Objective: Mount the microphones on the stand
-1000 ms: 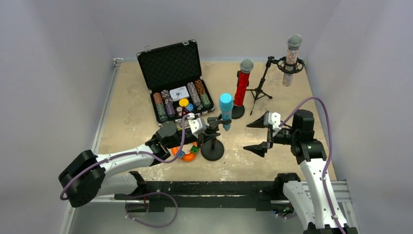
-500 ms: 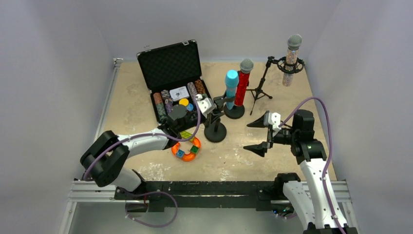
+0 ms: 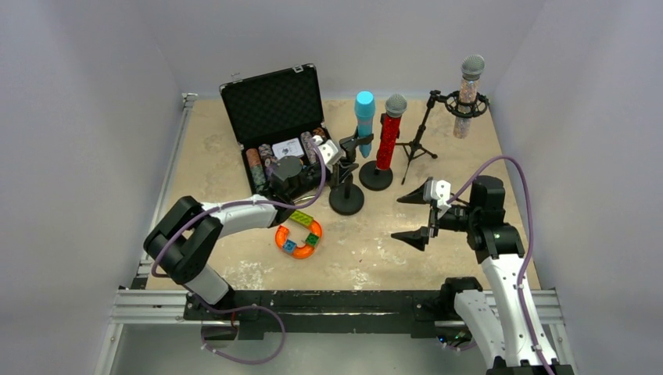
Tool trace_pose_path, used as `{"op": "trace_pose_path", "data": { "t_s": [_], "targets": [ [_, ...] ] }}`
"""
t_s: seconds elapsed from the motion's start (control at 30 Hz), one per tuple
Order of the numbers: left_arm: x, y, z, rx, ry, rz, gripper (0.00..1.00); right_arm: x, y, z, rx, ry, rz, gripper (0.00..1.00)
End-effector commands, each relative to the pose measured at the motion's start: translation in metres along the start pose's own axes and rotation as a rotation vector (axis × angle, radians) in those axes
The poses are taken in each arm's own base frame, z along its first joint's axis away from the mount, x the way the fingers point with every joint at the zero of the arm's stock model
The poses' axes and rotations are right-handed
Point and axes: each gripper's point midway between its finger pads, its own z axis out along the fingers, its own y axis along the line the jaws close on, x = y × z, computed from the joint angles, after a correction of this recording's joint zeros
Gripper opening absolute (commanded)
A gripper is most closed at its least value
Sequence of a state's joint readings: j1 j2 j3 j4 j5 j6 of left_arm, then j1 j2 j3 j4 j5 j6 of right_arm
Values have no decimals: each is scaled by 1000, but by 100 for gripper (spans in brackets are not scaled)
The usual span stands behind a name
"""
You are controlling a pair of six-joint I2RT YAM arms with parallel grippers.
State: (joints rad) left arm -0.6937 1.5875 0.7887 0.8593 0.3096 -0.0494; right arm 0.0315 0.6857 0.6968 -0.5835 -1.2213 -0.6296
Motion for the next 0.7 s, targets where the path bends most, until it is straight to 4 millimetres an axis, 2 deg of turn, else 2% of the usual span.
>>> {"op": "trace_pose_path", "data": {
  "t_s": [0.0,0.2,0.37,0.5,0.67],
  "targets": [
    [-62,3,3,-9,-211,32,17,0,-2,-2,14,0,-28,96],
    [-59,4,-7,-36,-206,24,41,0,-4,-2,23,1,-28,96],
    [-62,3,-24,-62,-208,9,65,0,-5,-4,33,2,-28,96],
    [-51,-4,-50,-68,-176,-2,76,2,-8,-5,54,12,-34,96],
    [-29,-16,-97,-89,-91,-30,86,5,-21,-12,135,36,-33,96]
  ]
}}
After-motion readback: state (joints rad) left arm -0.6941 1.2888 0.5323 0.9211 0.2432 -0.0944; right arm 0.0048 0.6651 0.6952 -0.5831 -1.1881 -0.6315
